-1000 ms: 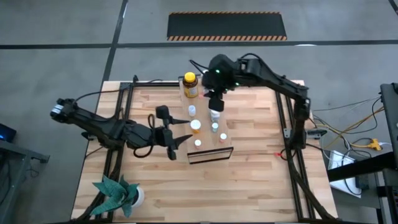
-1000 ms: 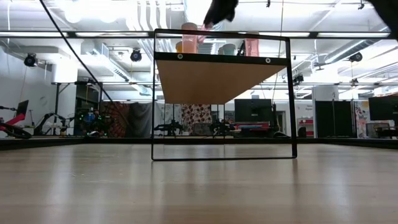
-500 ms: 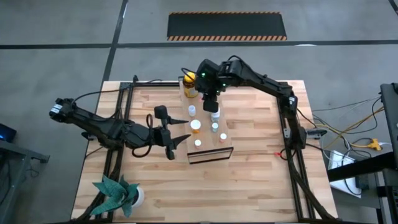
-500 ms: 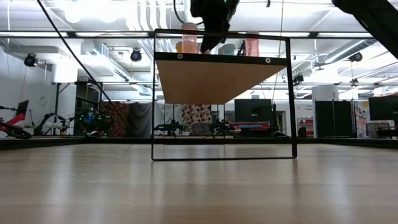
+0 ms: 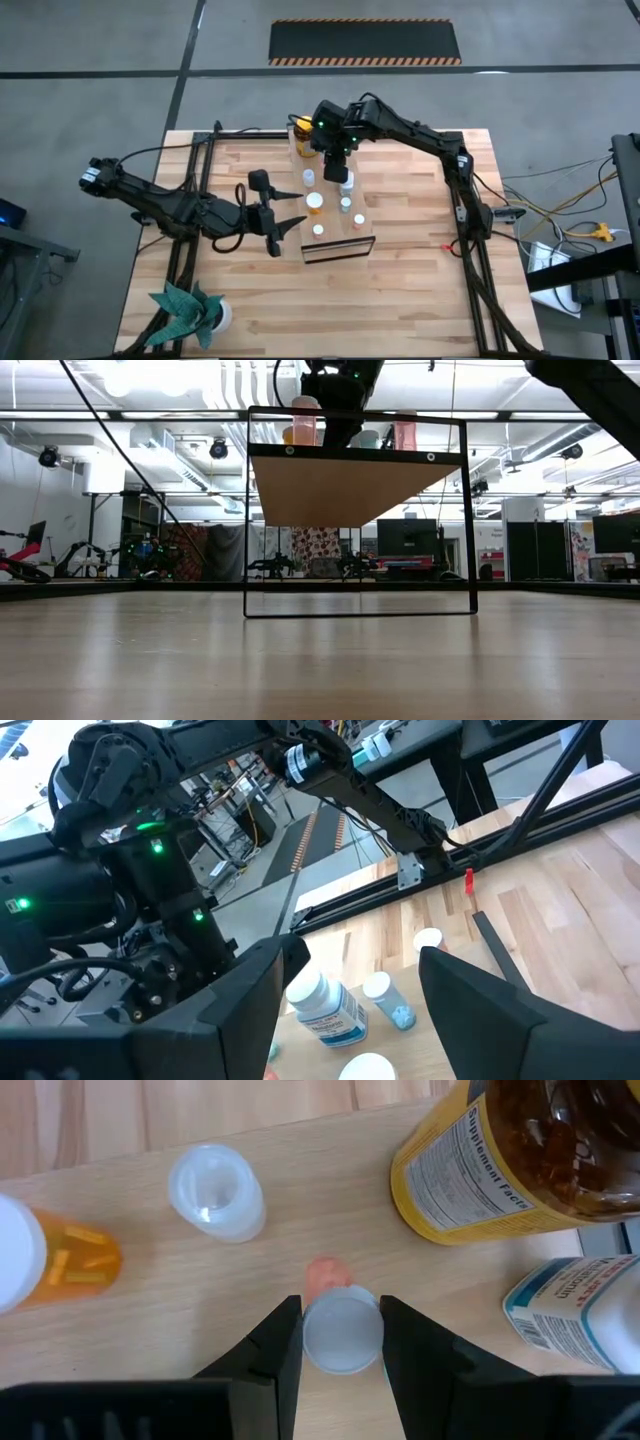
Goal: Pick and place medicine bottles onto shelf by color
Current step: Put the pink pill on the shelf, then return to Home Position
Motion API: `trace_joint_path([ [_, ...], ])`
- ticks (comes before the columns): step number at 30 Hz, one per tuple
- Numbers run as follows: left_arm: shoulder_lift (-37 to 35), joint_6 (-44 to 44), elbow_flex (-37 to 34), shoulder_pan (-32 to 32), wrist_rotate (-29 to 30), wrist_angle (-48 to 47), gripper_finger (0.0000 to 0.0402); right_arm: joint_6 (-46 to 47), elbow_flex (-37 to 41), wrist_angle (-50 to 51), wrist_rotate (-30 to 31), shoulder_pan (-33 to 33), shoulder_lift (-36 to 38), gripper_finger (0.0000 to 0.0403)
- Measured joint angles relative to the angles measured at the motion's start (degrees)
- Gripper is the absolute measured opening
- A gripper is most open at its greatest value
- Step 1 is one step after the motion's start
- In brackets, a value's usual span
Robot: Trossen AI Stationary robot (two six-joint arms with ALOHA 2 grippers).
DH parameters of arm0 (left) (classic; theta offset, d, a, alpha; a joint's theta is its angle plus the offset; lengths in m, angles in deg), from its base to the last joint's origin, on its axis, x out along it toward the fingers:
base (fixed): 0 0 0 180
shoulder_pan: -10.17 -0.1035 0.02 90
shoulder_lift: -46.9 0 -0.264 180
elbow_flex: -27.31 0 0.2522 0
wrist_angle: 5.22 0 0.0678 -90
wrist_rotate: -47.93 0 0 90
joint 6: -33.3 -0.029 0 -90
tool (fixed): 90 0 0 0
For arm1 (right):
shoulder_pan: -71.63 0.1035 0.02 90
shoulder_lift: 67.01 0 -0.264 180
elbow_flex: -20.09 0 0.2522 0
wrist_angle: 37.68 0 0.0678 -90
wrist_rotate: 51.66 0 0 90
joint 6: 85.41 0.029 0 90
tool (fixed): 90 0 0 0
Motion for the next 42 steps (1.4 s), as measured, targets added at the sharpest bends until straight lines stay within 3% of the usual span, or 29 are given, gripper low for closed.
trace_joint_path([
  [15, 0.00, -0.04, 0.00, 0.00, -0.02, 0.07, 0.0219, -0.72, 0.37, -0.07, 0.04, 0.00, 0.02, 0.0110],
  [29, 0.00, -0.04, -0.07, 0.00, -0.06, 0.13, 0.0219, -0.24, 1.97, -0.37, 0.09, 0.00, -0.02, 0.0184],
  [38, -0.23, -1.39, -0.58, 0.04, -0.07, -0.07, 0.0219, 1.36, -0.93, 2.53, -0.07, 0.02, 1.12, 0.0178],
  [42, -4.35, -1.41, -3.79, 1.49, -0.58, -0.20, 0.0212, 2.37, 0.00, 3.78, -4.47, 1.36, 6.28, 0.0163],
])
